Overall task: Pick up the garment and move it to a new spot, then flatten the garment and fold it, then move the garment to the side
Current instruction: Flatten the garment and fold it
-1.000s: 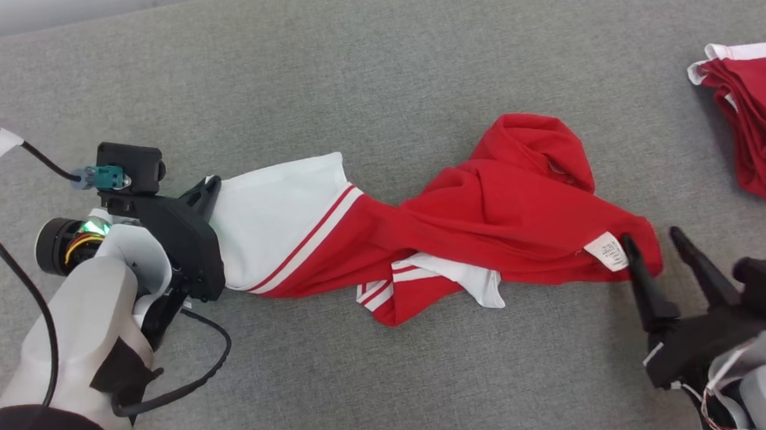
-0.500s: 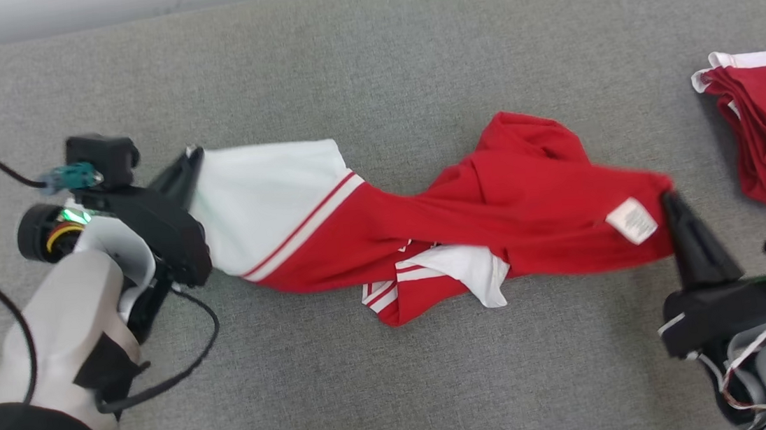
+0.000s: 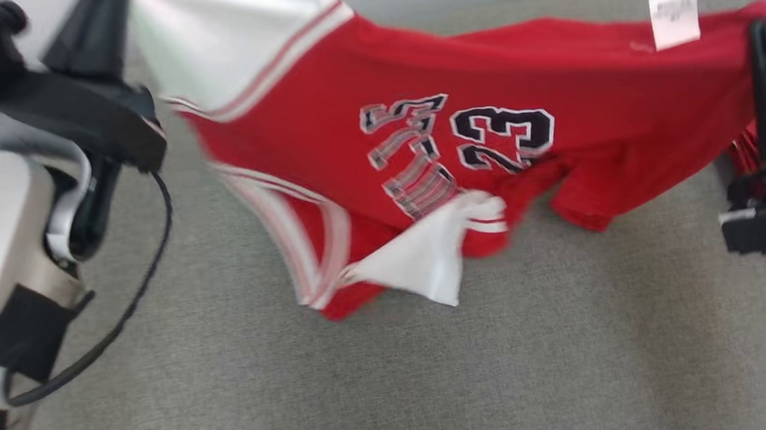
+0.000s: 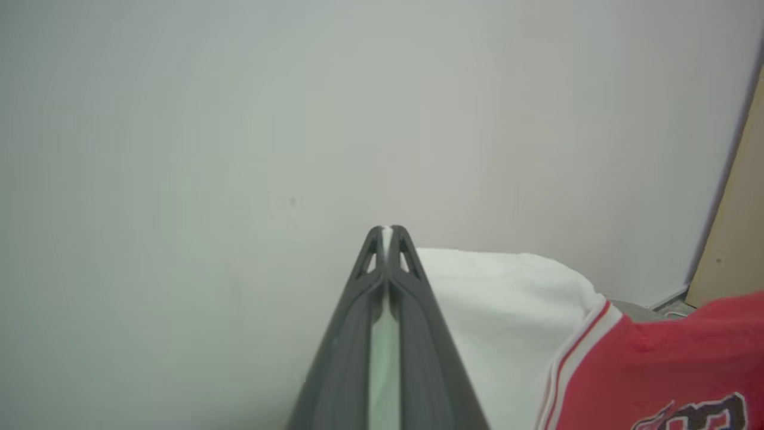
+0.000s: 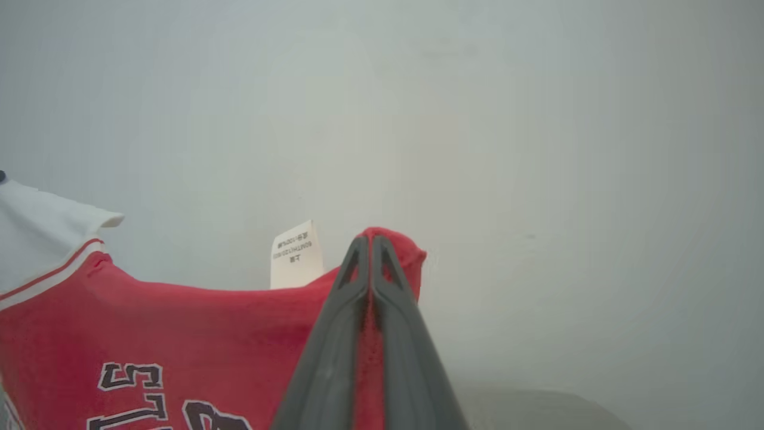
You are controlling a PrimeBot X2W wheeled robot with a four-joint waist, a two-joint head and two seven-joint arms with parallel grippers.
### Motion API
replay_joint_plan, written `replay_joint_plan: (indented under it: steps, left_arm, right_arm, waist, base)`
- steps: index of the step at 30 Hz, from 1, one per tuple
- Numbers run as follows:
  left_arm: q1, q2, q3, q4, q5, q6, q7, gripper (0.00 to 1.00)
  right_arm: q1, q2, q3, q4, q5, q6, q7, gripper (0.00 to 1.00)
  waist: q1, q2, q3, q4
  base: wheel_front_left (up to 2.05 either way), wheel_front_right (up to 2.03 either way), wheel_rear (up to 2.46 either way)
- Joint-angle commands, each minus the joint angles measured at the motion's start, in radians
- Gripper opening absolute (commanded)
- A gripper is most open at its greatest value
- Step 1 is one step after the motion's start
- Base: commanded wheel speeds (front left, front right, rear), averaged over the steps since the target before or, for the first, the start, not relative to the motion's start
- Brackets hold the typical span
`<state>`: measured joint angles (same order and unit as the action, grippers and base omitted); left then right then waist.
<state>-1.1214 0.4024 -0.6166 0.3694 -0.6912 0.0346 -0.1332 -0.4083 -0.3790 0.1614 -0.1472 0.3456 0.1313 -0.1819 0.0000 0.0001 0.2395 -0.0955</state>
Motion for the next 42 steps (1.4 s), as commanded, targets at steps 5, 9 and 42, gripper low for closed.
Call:
replay_joint_plan:
  steps: [5,9,42]
  left_arm:
    - [-0.026,0.068,0.047,-0.239,0.047,0.104,0.011,0.00]
    - [-0.043,0.106,0.066,-0.376,0.073,0.158,0.052,0.00]
    - [-0.567,-0.030,-0.043,0.430,0.095,-0.041,0.121,0.00]
  right_arm:
    - [-0.075,-0.033,0.001,-0.053,0.003,-0.001,0.058,0.00]
    - [-0.113,-0.044,0.016,-0.070,0.012,-0.001,0.095,0.00]
    - [-1.004,0.105,0.262,0.963,0.189,-0.001,0.095,0.00]
  waist:
    - [0.0000,-0.0001,-0.054,0.043]
    - [0.0000,-0.0001,-0.078,0.056]
    - [0.0000,-0.0001,0.069,0.040]
  base:
    - [0.00,0.00,0.00]
    - [0.00,0.00,0.00]
    - [0.00,0.00,0.00]
